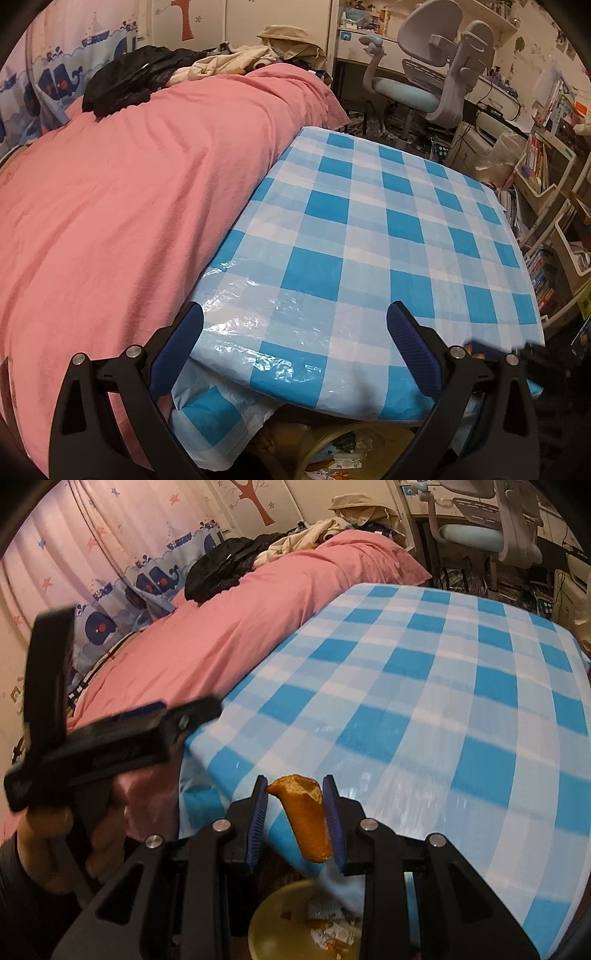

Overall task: Collect trash
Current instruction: 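Carry the peel to the wastebasket and open the right gripper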

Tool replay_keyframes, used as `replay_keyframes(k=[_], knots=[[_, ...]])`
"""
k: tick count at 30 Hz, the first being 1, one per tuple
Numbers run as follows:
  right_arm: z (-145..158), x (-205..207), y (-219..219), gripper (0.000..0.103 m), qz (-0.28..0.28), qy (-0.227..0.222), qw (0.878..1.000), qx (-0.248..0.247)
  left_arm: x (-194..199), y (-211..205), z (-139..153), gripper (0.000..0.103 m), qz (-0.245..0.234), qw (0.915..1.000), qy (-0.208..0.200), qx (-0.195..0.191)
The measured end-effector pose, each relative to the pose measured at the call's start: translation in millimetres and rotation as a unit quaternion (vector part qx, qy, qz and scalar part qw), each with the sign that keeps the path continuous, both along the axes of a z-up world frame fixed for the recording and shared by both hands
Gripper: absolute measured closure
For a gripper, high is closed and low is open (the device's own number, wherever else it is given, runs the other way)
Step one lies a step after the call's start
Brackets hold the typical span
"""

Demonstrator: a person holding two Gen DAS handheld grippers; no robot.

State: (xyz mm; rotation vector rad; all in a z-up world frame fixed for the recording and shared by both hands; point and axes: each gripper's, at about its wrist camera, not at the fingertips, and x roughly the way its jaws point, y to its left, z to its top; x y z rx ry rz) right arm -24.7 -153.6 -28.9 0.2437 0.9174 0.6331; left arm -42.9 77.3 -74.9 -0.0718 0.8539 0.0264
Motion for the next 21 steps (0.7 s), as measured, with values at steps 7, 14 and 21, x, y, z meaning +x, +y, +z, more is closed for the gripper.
replay_keyframes(k=[7, 14, 21], knots=[[-17.8, -33.7, -3.3, 0.072, 0.005, 0.027, 1.0, -0.008, -2.7, -5.9, 0.2, 0.007, -0.007, 0.9999, -0.003, 0.008], [-31.4, -58.2, -3.3, 0.072, 0.009, 0.048, 0.999, -0.012, -5.4, -9.9, -0.5, 0.007, -0.011, 0.9998, -0.005, 0.018], [-37.7, -73.3, 0.8, 0.072, 0.016, 0.056, 0.998, -0.018, -7.1, -9.8, -0.8, 0.007, -0.01, 0.9997, -0.006, 0.021]])
